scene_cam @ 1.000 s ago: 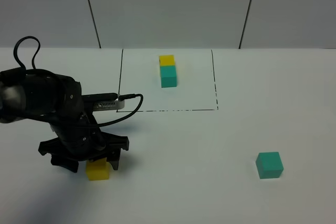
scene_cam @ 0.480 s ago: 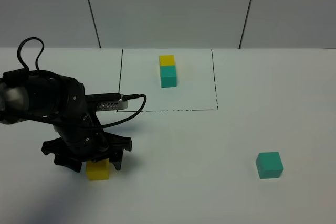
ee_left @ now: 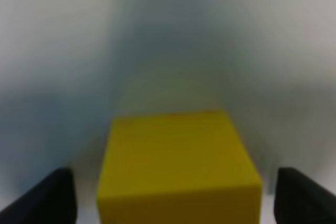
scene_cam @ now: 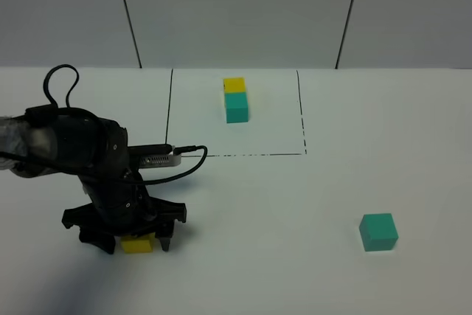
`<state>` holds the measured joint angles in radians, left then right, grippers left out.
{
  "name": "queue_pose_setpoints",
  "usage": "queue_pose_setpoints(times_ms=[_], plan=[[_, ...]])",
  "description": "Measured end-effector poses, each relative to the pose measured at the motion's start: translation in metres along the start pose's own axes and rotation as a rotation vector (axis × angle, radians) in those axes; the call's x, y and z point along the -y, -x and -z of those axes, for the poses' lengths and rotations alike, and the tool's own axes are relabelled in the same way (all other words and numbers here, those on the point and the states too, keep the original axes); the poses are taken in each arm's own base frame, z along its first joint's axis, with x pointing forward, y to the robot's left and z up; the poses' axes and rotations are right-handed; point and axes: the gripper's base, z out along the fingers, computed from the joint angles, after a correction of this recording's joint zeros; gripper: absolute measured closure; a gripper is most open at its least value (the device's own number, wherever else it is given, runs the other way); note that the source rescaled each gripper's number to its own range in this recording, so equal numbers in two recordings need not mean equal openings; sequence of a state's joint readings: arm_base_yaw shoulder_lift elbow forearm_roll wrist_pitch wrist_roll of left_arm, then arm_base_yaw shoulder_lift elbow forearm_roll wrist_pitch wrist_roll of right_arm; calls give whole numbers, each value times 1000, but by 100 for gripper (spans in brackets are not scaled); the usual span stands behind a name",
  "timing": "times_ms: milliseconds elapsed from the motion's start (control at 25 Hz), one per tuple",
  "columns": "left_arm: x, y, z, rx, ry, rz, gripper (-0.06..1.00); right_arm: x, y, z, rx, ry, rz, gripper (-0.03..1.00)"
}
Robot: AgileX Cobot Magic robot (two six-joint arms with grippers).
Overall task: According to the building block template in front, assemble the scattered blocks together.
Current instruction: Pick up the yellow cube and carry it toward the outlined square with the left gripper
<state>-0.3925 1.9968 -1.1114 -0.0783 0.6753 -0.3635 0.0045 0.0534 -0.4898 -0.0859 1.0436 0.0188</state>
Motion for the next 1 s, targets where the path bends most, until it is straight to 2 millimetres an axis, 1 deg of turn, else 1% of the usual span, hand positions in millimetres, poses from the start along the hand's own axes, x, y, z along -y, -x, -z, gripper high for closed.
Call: queue_pose_setpoints(times_ms=[240, 400, 480, 560, 640, 760, 800, 1000], plan=[[0, 1, -2, -9, 6, 6, 27, 0, 0, 0, 0, 0, 0, 23], [0, 1, -3, -13, 12, 6, 33, 0, 0, 0, 0, 0, 0, 23], [-1, 1, -4, -13, 17, 18, 40, 0, 0, 0, 0, 0, 0, 23], [-1, 1, -4, -14, 23, 25, 50, 0, 0, 0, 0, 0, 1, 23], [-2, 1, -4, -16, 36, 26, 63, 0, 0, 0, 0, 0, 0, 23], [-3, 1, -4, -17, 39, 43, 92, 0, 0, 0, 0, 0, 0, 23], [-3, 1, -4, -17, 40, 52, 94, 0, 0, 0, 0, 0, 0, 23], [-3, 2, -4, -14, 39, 76, 94, 0, 0, 0, 0, 0, 0, 23]])
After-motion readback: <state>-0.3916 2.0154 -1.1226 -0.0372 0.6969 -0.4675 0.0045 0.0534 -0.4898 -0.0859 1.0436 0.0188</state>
